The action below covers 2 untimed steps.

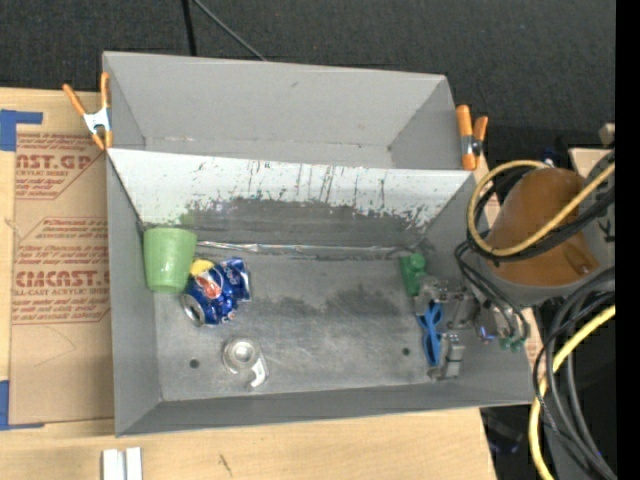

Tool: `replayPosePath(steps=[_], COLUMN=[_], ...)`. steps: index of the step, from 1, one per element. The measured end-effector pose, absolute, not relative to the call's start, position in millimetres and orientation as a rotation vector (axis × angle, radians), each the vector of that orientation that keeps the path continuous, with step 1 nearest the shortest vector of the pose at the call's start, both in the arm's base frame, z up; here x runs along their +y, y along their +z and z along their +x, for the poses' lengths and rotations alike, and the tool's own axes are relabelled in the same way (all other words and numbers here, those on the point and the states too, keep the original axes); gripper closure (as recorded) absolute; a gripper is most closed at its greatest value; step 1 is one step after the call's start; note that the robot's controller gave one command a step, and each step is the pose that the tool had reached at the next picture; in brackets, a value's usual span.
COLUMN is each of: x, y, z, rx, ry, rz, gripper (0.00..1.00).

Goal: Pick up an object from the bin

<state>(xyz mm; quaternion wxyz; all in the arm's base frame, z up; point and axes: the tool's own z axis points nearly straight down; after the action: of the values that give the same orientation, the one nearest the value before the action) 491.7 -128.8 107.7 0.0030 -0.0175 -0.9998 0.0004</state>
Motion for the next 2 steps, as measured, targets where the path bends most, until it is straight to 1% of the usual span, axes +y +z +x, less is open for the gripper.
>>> replayPosePath(steps=[1,2], x=[-146.8,-146.4], y=[67.5,69.5], z=[519.4,519.1], rx=[-3.141,-3.142], ry=[-0.001,0.0], rz=[-0.091,-0.089], gripper=[0.0,1.0])
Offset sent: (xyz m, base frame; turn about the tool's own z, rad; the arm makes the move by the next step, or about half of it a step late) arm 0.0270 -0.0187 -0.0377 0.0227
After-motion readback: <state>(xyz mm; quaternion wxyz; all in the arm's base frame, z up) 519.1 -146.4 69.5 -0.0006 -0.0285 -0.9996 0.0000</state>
